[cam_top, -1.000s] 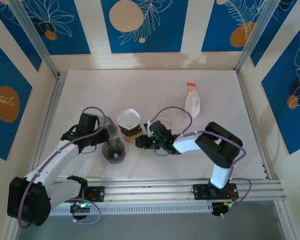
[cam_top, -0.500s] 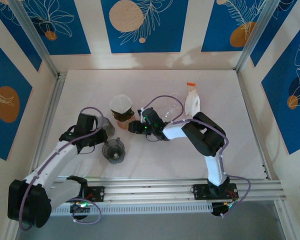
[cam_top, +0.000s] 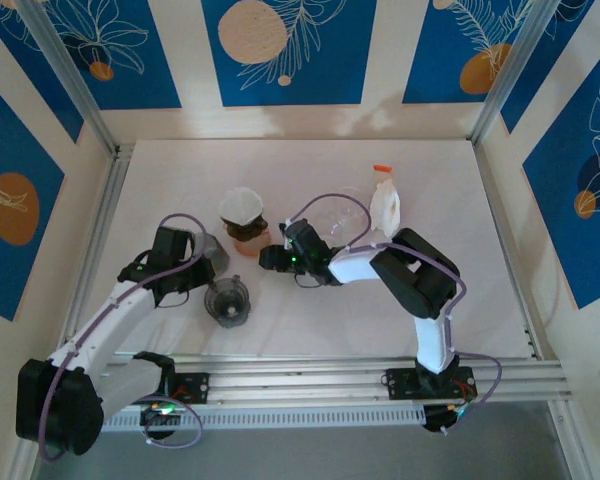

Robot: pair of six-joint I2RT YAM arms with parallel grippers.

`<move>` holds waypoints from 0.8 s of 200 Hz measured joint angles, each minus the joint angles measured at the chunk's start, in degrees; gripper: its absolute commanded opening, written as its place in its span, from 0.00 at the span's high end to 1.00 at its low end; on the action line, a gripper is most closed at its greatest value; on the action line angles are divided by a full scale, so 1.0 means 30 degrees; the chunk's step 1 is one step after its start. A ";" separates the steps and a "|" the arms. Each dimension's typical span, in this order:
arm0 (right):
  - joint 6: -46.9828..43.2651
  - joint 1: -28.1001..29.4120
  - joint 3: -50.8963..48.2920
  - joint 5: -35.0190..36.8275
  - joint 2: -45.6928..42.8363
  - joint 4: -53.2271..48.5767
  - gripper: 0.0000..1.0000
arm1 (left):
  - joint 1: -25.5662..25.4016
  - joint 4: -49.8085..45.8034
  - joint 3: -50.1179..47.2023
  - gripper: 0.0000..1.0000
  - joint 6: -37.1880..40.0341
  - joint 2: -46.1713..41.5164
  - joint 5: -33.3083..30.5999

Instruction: Place the coffee filter in the dripper

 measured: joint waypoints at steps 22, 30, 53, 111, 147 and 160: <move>0.0219 0.0430 -0.1224 0.0758 -0.1392 -0.1013 0.51 | 0.0000 -0.0007 0.0000 1.00 0.0007 0.0000 0.0000; 0.0233 0.0648 -0.1734 0.1005 -0.2069 -0.1450 0.51 | 0.0007 -0.0007 0.0000 1.00 0.0007 0.0000 0.0000; 0.0175 0.1413 -0.2892 0.1814 -0.4291 -0.2645 0.51 | 0.0007 -0.0029 0.0000 1.00 0.0080 -0.0007 -0.0007; -0.0160 0.2637 -0.4415 0.3628 -0.9493 -0.4634 0.51 | 0.0007 -0.0532 0.0095 1.00 0.0211 -0.0510 -0.0423; -0.0175 0.2718 -0.5253 0.4466 -1.1205 -0.5843 0.51 | 0.0007 -0.1326 0.0328 1.00 0.0219 -0.1341 -0.0663; -0.0168 0.2739 -0.5435 0.4779 -1.1686 -0.6237 0.51 | 0.0007 -0.1763 0.0583 1.00 0.0233 -0.1661 -0.0721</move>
